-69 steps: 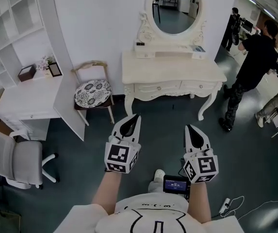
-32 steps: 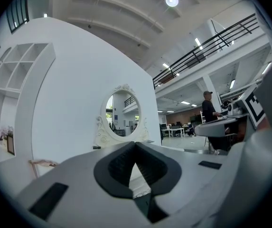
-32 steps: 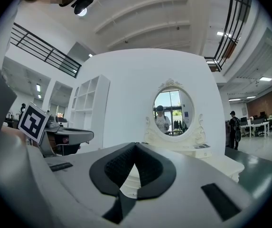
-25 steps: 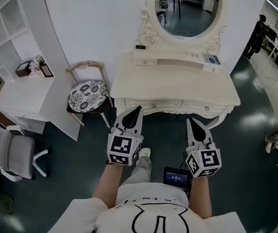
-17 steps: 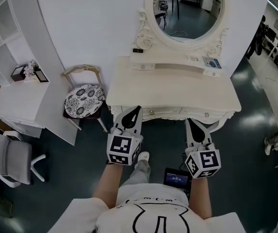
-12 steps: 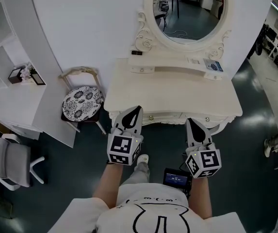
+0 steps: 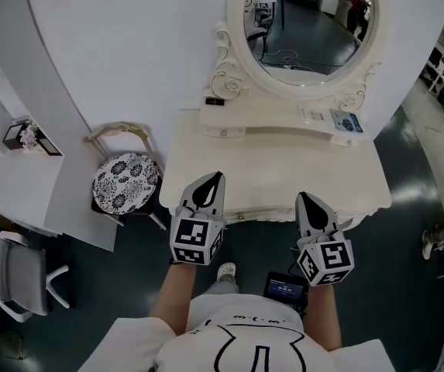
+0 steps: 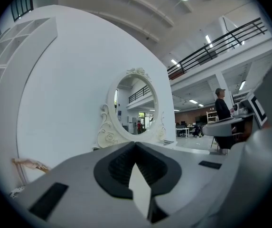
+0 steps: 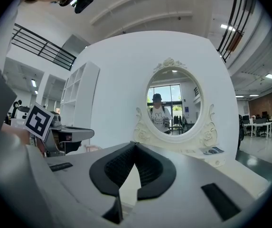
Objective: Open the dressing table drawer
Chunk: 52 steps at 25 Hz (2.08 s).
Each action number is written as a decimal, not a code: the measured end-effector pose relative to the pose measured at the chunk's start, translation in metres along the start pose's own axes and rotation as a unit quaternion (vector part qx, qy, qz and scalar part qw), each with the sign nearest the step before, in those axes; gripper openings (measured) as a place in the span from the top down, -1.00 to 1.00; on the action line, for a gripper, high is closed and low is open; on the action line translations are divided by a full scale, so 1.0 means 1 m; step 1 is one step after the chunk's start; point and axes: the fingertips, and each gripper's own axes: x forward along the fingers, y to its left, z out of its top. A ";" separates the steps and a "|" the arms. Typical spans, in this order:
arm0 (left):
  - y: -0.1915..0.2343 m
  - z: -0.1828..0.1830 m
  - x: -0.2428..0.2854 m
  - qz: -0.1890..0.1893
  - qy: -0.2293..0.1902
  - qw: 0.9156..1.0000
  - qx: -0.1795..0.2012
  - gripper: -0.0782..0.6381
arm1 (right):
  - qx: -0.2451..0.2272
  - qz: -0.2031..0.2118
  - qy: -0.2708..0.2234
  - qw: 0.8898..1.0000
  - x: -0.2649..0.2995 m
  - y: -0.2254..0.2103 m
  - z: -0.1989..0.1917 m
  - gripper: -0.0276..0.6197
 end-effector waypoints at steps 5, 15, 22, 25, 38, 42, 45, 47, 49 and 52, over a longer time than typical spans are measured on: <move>0.026 0.004 0.043 0.002 0.002 1.000 -0.001 0.76 | -0.002 -0.001 0.003 1.000 0.047 -0.020 0.004 0.88; 0.060 0.002 0.108 0.002 0.008 1.000 0.000 0.76 | -0.003 -0.003 0.006 1.000 0.111 -0.049 0.003 0.88; 0.066 -0.005 0.135 0.009 0.020 1.000 0.004 0.76 | 0.013 0.003 0.008 1.000 0.136 -0.069 -0.007 0.88; 0.071 -0.010 0.148 0.019 0.026 0.999 0.003 0.76 | 0.019 0.011 0.008 1.000 0.150 -0.079 -0.010 0.88; 0.096 -0.044 0.193 0.072 0.044 0.996 -0.020 0.76 | 0.031 0.052 0.031 0.998 0.212 -0.118 -0.042 0.88; 0.101 -0.057 0.201 0.082 0.054 0.995 -0.028 0.76 | 0.037 0.053 0.039 0.997 0.223 -0.125 -0.052 0.88; 0.104 -0.069 0.208 0.080 0.066 0.994 -0.035 0.61 | 0.041 0.054 0.048 0.997 0.231 -0.129 -0.062 0.88; 0.106 -0.078 0.213 0.081 0.075 0.993 -0.040 0.57 | 0.045 0.056 0.055 0.996 0.236 -0.131 -0.069 0.88; 0.109 -0.087 0.218 0.083 0.086 0.992 -0.043 0.55 | 0.048 0.058 0.061 0.995 0.242 -0.132 -0.076 0.88; 0.114 -0.100 0.224 0.088 0.104 0.990 -0.043 0.55 | 0.054 0.062 0.072 0.994 0.250 -0.134 -0.088 0.88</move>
